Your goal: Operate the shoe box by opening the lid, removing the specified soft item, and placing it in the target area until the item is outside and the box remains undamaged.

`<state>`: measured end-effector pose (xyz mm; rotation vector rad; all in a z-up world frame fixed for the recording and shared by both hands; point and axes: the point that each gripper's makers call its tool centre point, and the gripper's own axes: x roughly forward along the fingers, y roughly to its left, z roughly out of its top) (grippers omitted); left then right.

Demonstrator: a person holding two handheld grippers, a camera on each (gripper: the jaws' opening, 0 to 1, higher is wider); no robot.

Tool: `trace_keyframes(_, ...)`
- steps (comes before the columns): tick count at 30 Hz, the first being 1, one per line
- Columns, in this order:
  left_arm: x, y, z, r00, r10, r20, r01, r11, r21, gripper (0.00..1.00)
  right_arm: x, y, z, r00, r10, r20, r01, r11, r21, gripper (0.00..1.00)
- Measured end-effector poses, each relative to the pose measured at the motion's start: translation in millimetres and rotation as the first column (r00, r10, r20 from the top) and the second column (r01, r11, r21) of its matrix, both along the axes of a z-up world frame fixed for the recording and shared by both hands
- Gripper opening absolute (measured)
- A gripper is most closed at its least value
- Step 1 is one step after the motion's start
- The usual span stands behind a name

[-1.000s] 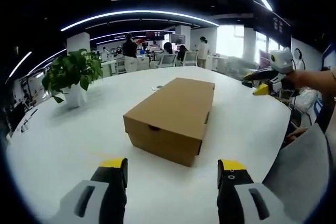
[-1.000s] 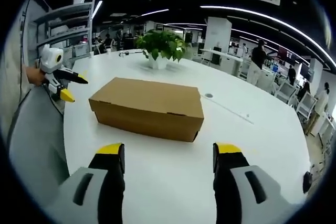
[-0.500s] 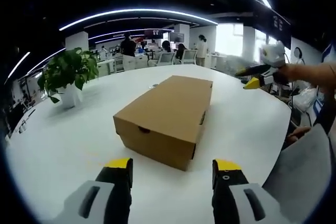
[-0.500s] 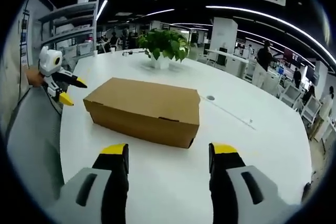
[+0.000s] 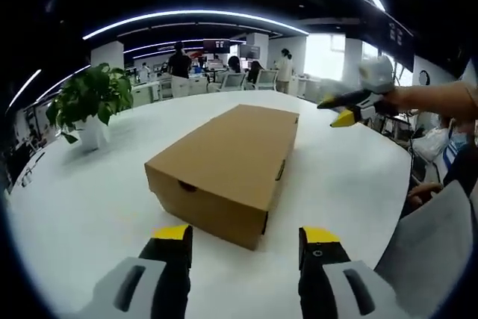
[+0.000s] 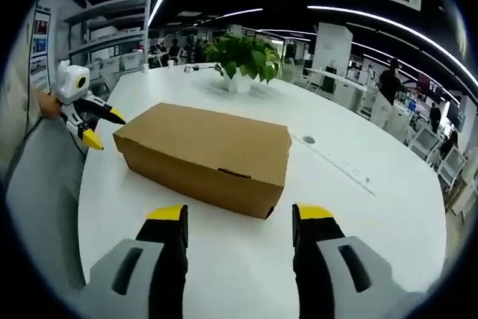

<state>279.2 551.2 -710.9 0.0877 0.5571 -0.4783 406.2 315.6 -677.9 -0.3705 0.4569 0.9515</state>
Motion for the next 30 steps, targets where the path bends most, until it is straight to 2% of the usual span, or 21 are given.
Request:
trace_keyframes(8, 0.9, -8.7, -8.2, 1.000, 0.003, -0.015, -0.003, 1.000, 0.002, 0.53, 21.4, 5.8, -9.5, 0.999, 0.034, -0.003, -0.034, 0.999, -0.025, 0.46)
trace_keyframes(13, 3.7, -10.3, -9.0, 1.000, 0.003, 0.003, -0.004, 0.999, 0.038, 0.50, 30.7, 9.7, -15.0, 0.998, 0.055, -0.013, -0.055, 0.998, -0.032, 0.45)
trace_keyframes(24, 19.2, -15.7, -5.3, 0.999, 0.021, 0.026, -0.022, 0.999, 0.036, 0.46, 51.4, 16.3, -33.1, 0.995, 0.082, -0.049, -0.085, 0.994, -0.064, 0.38)
trace_keyframes(30, 22.8, -9.8, -6.2, 0.997, 0.070, 0.016, -0.071, 0.997, 0.024, 0.39, 53.6, 23.3, -38.0, 0.991, 0.110, -0.071, -0.115, 0.991, -0.075, 0.37)
